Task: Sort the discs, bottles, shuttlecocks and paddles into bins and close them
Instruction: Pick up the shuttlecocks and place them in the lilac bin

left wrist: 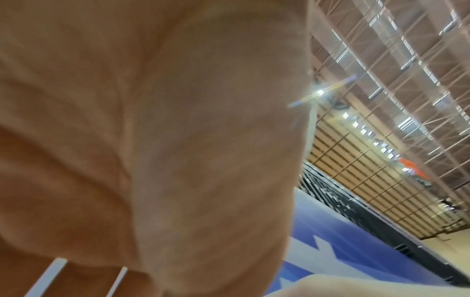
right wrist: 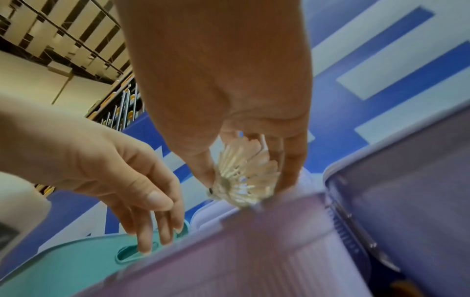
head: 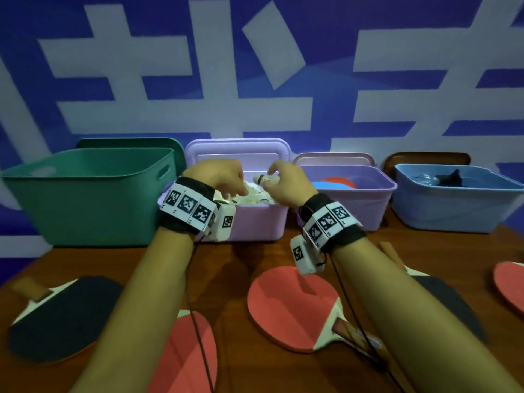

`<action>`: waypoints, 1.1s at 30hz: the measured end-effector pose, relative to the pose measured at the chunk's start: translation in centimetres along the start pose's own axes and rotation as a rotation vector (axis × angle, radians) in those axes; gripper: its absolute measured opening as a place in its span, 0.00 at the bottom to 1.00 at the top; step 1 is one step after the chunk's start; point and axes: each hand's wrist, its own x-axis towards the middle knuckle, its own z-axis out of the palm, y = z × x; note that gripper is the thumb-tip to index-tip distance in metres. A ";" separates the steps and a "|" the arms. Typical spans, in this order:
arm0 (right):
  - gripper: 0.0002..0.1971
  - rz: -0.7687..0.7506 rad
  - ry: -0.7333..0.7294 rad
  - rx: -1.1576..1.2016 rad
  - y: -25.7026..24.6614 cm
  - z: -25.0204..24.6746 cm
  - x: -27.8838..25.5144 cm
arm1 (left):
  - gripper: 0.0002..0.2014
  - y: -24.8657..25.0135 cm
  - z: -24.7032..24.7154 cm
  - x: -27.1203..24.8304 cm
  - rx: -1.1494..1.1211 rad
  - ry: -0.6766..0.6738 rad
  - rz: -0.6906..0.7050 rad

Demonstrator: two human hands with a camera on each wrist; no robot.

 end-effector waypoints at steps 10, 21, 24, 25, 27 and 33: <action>0.21 -0.213 -0.075 -0.029 -0.9 5.5 1.5 | 0.12 -3.5 0.3 2.0 -0.045 -0.058 -0.113; 0.20 -0.212 0.005 -0.005 1.7 0.3 -1.4 | 0.18 -1.5 0.9 2.0 0.062 0.129 -0.115; 0.19 -0.190 -0.035 -0.001 1.7 -0.6 -1.7 | 0.29 -0.9 2.1 2.7 0.008 0.154 -0.025; 0.19 -0.188 -0.040 -0.004 1.7 -0.8 -1.7 | 0.30 -0.9 2.6 3.0 0.013 0.126 -0.009; 0.19 -0.188 -0.055 -0.021 1.8 -1.0 -1.8 | 0.27 -1.2 3.4 3.6 0.060 0.090 -0.025; 0.20 -0.191 -0.093 -0.060 2.0 -2.2 -2.1 | 0.18 -3.2 1.9 2.8 0.030 0.160 -0.156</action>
